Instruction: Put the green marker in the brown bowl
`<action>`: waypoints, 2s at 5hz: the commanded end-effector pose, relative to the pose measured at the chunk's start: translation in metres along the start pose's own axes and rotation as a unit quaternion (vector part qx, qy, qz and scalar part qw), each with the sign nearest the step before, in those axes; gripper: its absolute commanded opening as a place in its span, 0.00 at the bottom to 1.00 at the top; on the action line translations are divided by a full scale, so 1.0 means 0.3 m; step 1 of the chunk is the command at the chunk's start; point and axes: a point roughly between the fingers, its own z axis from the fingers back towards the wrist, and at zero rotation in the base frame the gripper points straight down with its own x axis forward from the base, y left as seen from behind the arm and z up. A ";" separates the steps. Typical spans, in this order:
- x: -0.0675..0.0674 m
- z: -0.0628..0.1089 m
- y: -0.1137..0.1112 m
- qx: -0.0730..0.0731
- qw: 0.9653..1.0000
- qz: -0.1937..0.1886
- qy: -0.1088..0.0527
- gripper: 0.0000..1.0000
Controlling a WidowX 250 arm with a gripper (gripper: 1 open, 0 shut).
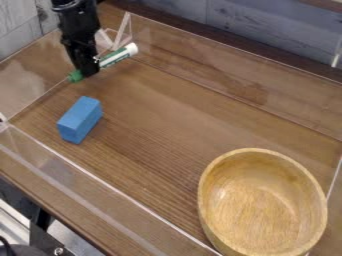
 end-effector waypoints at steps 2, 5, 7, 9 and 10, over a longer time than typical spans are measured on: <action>0.047 0.088 -0.024 0.025 0.999 -0.006 -0.032 0.00; 0.087 0.130 -0.086 0.030 0.998 -0.004 -0.052 0.00; 0.125 0.134 -0.150 0.031 0.997 -0.020 -0.071 0.00; 0.149 0.134 -0.194 0.036 0.995 -0.024 -0.095 0.00; 0.161 0.130 -0.210 0.037 0.993 -0.027 -0.104 0.00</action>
